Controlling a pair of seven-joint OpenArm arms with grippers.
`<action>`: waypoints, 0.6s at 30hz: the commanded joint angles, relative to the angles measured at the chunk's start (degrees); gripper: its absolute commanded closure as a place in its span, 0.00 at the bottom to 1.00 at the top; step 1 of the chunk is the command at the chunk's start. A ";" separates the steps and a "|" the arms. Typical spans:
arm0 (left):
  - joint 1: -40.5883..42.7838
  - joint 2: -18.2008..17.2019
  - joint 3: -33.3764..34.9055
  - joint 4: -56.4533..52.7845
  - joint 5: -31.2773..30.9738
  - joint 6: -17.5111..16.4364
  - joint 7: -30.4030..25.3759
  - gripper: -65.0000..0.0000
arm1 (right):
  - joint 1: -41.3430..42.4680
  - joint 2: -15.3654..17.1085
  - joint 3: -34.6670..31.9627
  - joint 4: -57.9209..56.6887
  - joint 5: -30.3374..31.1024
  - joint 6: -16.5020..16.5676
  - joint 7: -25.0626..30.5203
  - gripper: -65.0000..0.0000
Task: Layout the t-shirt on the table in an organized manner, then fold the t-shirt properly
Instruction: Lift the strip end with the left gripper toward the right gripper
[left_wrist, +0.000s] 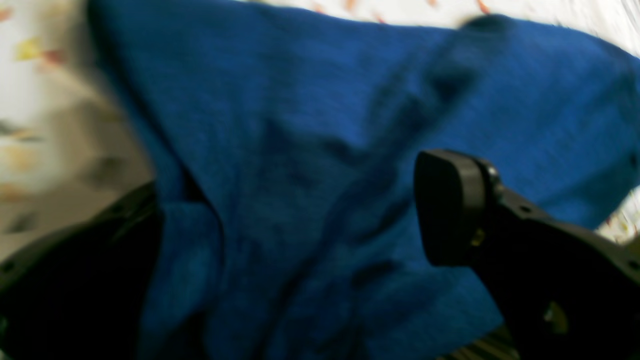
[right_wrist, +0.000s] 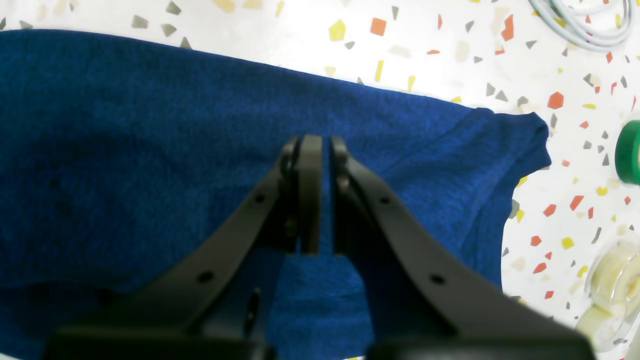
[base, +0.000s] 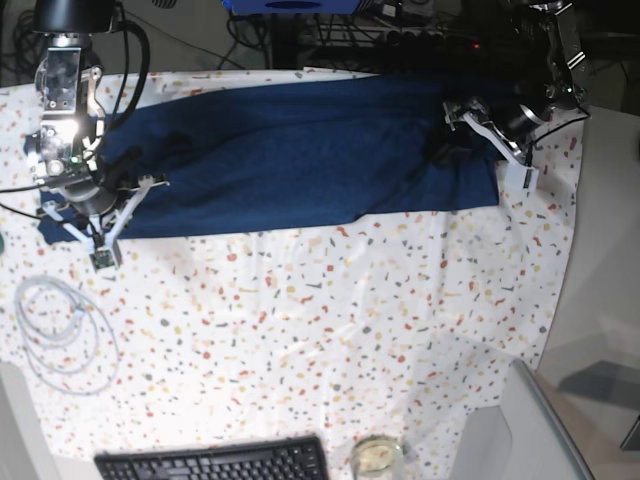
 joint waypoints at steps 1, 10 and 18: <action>1.84 0.71 1.07 0.13 2.95 -0.30 6.40 0.14 | 0.71 0.32 0.18 1.17 0.08 -0.09 0.96 0.96; 3.60 1.41 1.34 2.77 2.95 -0.30 6.58 0.15 | 0.80 0.32 0.18 1.17 -0.01 -0.09 0.96 0.96; 0.52 1.41 0.81 -1.72 3.04 -0.30 6.58 0.68 | 0.80 0.32 0.18 1.17 -0.01 -0.09 0.96 0.96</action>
